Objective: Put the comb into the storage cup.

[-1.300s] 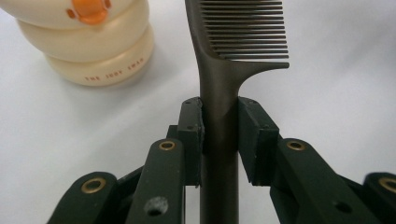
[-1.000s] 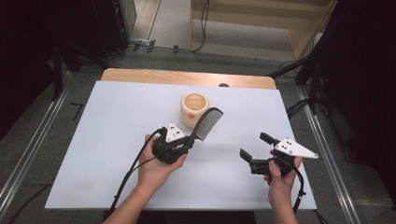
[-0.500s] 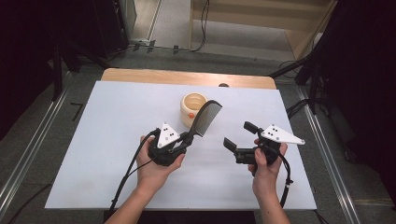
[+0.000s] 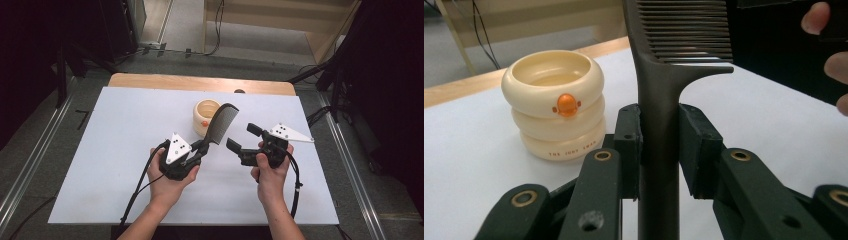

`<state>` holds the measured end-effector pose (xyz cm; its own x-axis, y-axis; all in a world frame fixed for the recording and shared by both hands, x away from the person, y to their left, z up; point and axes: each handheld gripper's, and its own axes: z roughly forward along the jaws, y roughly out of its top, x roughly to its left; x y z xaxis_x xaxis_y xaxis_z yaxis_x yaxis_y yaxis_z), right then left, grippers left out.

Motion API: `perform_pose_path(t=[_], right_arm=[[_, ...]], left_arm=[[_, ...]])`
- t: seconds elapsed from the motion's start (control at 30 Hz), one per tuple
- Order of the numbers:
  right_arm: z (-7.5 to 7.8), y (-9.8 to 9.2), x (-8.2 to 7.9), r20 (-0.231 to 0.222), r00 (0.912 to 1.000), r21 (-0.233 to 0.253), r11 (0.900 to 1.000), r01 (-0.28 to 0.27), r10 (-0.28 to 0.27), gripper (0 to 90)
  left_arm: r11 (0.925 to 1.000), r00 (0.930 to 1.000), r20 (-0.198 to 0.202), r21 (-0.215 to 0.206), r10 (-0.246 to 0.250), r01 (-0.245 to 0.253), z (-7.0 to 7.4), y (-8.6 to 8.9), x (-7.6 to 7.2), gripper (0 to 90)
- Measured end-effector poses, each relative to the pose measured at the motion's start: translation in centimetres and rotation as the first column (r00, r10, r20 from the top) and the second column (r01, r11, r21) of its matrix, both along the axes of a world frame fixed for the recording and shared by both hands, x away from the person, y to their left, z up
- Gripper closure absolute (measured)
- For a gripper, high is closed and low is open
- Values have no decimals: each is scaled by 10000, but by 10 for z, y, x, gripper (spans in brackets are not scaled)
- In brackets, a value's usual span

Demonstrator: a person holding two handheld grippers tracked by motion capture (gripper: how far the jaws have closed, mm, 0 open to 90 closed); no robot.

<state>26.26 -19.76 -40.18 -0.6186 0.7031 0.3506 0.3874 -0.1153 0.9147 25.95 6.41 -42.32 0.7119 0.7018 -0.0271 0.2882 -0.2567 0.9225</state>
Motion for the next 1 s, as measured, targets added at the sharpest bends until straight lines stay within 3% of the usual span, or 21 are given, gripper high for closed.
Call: perform_pose_path(t=[0.37,0.53,0.63,0.8,1.0], right_arm=[[4,13,12,-676,9977,719,9974,78,-29,197],[5,23,11,-601,9977,153,9993,327,-318,317],[4,25,14,-745,9971,440,9988,205,-172,385],[0,27,19,-1064,9936,1330,9908,-237,381,491],[-1,32,19,-1214,9924,1324,9912,-44,206,582]], left_arm=[[9997,9993,373,-212,99,-91,0,-1,-5,720],[9996,9994,343,-260,81,-72,-1,-3,-4,720],[9996,9990,443,-285,55,-43,-2,-4,-6,720],[9994,9974,708,-346,109,-85,-3,-6,-10,720],[9996,9973,734,-277,68,-47,-4,-9,-11,720]])
